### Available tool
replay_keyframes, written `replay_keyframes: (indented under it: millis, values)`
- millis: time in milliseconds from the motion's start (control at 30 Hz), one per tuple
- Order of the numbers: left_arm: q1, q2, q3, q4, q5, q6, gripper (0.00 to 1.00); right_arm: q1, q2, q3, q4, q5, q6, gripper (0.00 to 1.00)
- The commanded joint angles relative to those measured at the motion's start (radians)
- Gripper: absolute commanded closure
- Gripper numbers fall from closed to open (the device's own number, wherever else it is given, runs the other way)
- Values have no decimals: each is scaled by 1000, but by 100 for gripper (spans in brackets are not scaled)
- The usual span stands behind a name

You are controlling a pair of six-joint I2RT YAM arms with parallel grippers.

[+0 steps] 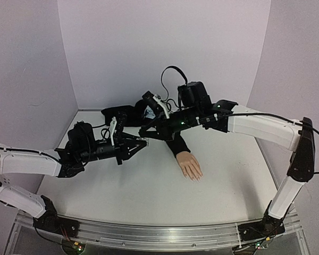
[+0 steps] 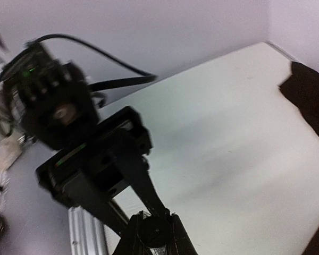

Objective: Paint the nails

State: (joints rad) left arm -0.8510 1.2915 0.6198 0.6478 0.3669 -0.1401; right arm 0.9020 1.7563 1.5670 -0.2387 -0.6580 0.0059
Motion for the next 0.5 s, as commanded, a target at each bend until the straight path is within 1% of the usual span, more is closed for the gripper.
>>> replay_keyframes:
  millis: [0,100,133,167,267,300,333,467]
  values:
    - [12,-93,4,125,164,-39,100,25,-38,-17,-17,-452,-149,100]
    - [12,-99,17,100,150,-33,100,24,-46,-25,-17,-386,-158,100]
    - [12,-95,22,94,143,-28,100,24,-48,-25,-16,-372,-157,98]
    - [12,-91,25,89,137,-24,100,24,-50,-25,-16,-353,-154,89]
    - [12,-84,34,71,120,-9,100,23,-65,-29,-17,-253,-130,50]
    - [11,-82,39,54,114,0,100,21,-80,-39,-17,-196,-116,41]
    - [11,-80,44,37,108,10,100,18,-94,-48,-17,-144,-102,34]
    - [12,-74,57,-23,80,54,100,9,-149,-80,-29,37,-50,21]
